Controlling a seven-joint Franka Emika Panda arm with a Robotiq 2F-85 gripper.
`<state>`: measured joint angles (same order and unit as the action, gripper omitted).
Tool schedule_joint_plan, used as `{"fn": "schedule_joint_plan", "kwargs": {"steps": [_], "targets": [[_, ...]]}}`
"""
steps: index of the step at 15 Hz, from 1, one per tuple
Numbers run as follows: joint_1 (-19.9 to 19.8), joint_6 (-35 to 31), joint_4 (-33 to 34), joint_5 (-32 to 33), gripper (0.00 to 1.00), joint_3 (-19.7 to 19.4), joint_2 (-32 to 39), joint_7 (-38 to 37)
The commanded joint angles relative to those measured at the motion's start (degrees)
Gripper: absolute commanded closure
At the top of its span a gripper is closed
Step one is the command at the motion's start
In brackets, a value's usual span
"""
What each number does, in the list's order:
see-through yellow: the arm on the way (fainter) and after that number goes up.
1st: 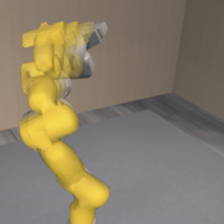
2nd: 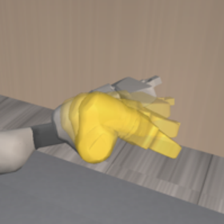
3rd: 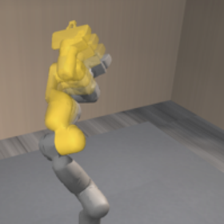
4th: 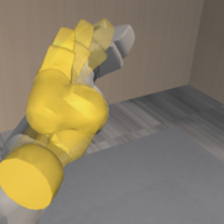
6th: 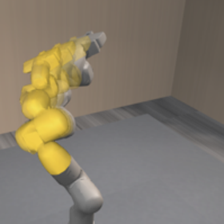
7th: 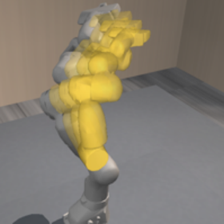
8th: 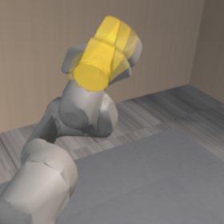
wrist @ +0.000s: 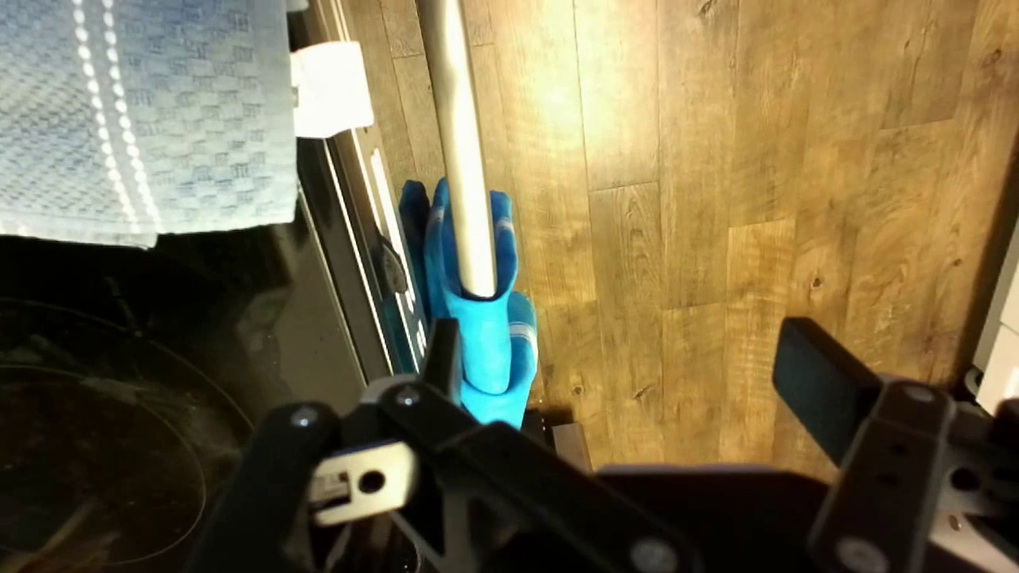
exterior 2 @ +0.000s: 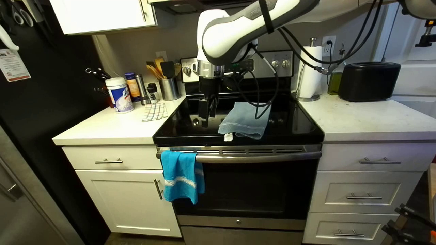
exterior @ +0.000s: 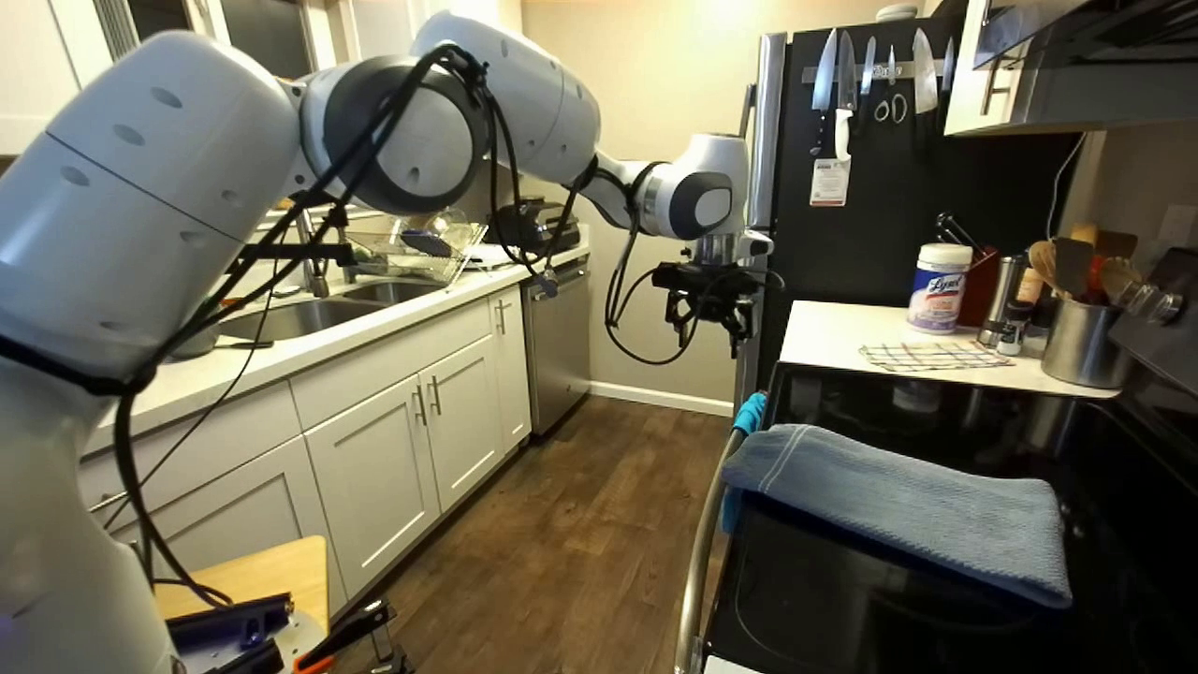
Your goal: Put the right towel on the stove
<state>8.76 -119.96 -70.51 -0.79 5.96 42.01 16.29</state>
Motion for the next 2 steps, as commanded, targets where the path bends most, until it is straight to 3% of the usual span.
{"fn": "schedule_joint_plan", "kwargs": {"steps": [1,2], "targets": [[-0.48,0.22,-0.27,0.64,0.0,0.86,-0.23,-0.67],[-0.48,0.21,-0.57,0.63,0.0,0.88,-0.45,-0.83]]}}
